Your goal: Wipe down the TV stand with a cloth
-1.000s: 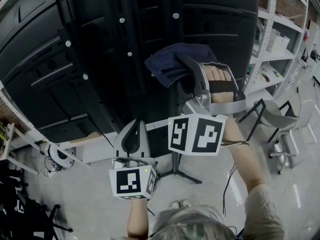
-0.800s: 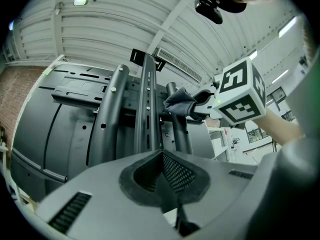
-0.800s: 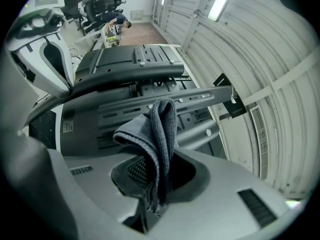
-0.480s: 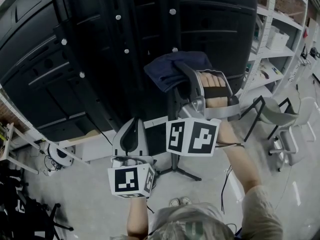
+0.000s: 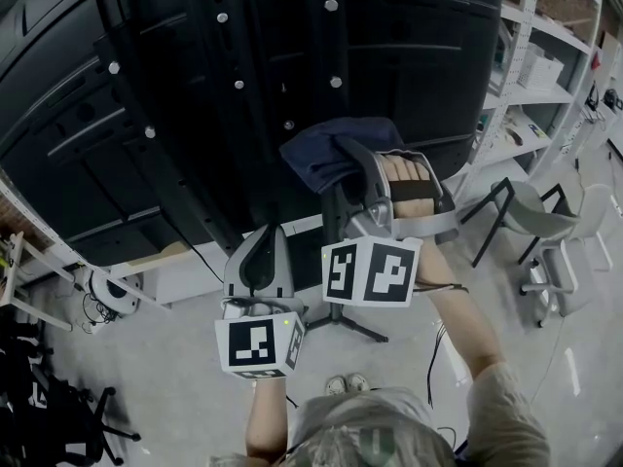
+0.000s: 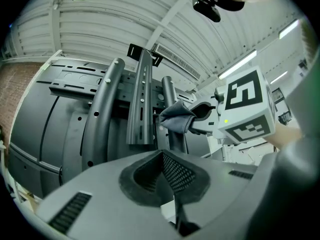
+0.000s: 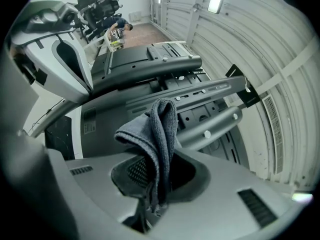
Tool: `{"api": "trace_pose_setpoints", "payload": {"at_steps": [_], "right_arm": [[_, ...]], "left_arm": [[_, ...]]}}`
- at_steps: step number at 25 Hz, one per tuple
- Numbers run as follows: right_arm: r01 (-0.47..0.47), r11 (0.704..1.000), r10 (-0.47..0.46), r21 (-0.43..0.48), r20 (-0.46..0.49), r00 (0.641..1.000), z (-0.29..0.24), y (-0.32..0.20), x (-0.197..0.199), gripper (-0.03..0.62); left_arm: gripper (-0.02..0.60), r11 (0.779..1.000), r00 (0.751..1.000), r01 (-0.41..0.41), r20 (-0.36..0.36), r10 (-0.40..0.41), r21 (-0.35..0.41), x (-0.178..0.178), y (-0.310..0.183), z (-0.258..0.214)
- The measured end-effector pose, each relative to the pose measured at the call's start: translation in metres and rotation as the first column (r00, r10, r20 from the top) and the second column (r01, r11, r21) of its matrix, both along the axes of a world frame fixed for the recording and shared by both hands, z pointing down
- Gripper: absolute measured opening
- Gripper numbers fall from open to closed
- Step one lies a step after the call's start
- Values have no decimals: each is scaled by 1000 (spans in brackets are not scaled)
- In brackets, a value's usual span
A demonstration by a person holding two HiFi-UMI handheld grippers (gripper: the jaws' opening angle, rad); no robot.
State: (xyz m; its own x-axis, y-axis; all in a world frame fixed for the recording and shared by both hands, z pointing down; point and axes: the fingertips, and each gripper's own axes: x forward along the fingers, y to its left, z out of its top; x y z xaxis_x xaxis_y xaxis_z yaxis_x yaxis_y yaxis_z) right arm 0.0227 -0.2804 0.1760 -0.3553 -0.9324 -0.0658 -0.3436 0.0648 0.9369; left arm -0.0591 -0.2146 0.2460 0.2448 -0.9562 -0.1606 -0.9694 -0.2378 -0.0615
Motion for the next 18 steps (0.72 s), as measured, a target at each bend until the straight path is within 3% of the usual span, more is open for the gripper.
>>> {"api": "trace_pose_setpoints", "payload": {"at_steps": [18], "right_arm": [[14,982,-24,-188,-50,998,95,2,-2,57]], "left_arm": [[14,998,999,32,-42,-34,-45,-1,-4,35]]}}
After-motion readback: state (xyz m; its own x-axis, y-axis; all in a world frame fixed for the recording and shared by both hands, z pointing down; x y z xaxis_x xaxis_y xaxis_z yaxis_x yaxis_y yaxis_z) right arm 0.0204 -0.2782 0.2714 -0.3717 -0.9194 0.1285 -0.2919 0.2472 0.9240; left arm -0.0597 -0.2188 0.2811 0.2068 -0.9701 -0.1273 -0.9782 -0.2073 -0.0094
